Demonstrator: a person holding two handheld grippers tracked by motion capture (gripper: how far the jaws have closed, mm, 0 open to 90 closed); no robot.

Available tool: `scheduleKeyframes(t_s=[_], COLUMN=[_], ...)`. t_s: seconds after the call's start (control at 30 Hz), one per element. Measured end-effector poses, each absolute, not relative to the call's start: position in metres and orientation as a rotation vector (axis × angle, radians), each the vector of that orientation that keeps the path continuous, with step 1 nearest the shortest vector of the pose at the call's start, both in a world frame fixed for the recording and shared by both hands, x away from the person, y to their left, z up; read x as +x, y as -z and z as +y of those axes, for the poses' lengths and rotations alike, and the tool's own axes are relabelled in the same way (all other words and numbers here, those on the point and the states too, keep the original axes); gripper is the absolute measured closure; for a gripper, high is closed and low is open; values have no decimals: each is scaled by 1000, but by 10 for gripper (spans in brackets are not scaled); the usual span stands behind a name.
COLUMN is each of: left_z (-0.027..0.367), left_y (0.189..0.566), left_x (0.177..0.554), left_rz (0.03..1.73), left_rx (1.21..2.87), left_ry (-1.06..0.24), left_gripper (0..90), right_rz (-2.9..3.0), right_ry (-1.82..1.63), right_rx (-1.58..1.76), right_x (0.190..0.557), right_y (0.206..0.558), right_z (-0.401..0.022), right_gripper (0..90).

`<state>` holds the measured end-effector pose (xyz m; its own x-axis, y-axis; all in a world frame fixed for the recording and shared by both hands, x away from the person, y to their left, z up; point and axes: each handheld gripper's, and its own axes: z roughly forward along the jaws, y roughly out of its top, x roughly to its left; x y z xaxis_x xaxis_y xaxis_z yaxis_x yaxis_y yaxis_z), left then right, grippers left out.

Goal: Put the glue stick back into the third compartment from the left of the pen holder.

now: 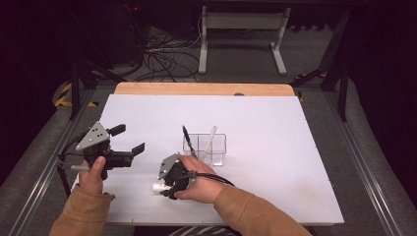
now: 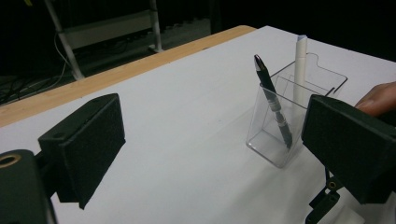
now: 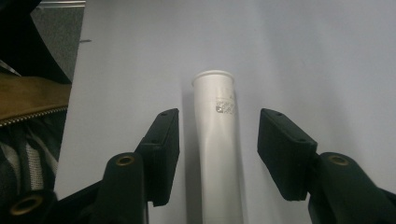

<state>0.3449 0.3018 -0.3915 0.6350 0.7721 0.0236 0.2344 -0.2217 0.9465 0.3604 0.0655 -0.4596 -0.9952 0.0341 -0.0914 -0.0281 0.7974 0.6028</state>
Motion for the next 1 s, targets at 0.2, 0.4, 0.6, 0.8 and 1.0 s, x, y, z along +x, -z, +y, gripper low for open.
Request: scheduleKeyframes(t_s=[0.2,0.4,0.6,0.8,1.0], left_z=[302,302,302,302,302], left_y=[392,392,392,392,393], left_x=[346,346,346,346,346], left_rz=[819,821,821,823,825], left_rx=[1768,1768,1766,1766,1764], left_ry=[-619,-618,-619,-618,-616], left_gripper=[69,69,69,69,69], right_rz=[2905,2926,2933,2946,2965], right_ry=[-927,-873,-818,-783,-768], right_rx=[-12,-10,-30,-36,-22], right_x=[360,360,360,359,359], right_y=[463,464,465,466,466], right_z=[71,75,77,79,79], right_gripper=[526,555,588,646,683])
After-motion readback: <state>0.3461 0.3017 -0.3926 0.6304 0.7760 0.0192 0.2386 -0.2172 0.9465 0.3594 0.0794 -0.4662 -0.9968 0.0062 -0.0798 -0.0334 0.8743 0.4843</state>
